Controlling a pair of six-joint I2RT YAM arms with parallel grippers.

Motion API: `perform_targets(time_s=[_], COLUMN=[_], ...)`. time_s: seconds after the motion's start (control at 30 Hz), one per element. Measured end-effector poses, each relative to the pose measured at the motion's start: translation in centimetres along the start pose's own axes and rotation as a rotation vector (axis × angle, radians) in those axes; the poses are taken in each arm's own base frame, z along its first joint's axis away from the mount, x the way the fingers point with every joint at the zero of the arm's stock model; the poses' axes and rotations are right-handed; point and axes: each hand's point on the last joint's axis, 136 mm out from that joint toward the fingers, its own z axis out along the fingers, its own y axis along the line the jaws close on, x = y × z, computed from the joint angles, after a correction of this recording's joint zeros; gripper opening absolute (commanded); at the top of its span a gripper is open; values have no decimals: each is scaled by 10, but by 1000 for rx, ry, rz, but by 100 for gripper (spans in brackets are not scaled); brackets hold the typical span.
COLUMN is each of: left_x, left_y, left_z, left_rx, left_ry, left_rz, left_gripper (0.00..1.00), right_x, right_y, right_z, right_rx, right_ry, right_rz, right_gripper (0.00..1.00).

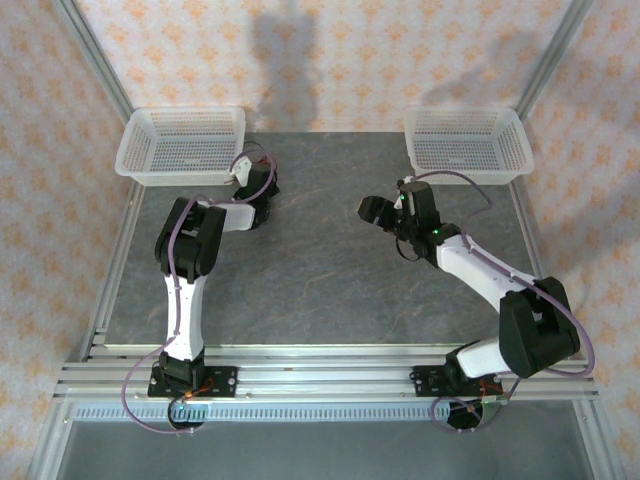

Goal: Untangle the cables

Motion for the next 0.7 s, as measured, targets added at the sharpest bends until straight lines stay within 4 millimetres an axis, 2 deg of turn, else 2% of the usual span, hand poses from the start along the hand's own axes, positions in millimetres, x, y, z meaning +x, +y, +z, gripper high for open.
perform_targets(time_s=[0.13,0.2,0.33,0.47,0.6,0.7], left_x=[6,8,10,11,29,60], left_y=[9,12,8,-3,-7,-7], left_z=[-12,-24,-59,-99,-137,-163], left_rx=[1,12,62,146,223,273], left_ry=[17,28,49,66,106,170], left_rz=[7,11,36,57,80,118], left_gripper=[0,0,0,0,0,0], right_x=[0,-2,-7,-5,8,17], right_y=[-2,-1,5,6,-4,-8], right_z=[-2,-7,-26,-42,-48,-50], right_rx=[10,13,-9,-30,-26,-29], right_ry=[0,-9,-52,-78,-71,-61], right_rz=[1,-1,-10,-6,16,41], right_gripper=[81,81,81,81,81,81])
